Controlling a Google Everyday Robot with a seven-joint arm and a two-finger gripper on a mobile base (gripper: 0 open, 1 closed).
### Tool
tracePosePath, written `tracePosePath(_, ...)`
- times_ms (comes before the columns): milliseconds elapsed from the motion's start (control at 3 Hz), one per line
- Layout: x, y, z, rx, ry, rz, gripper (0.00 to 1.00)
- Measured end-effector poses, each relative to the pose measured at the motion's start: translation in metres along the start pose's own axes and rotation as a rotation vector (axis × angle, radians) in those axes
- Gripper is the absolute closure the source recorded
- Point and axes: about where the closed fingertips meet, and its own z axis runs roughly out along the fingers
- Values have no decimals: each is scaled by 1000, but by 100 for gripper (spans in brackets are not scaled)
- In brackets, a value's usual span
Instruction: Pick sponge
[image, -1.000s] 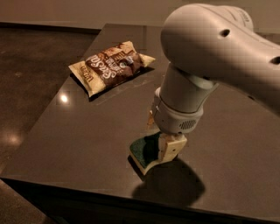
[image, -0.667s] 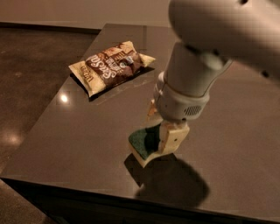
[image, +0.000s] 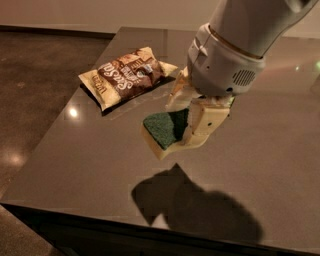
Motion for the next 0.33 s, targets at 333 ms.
tracePosePath(333, 0, 0, 0, 0, 0, 0, 100)
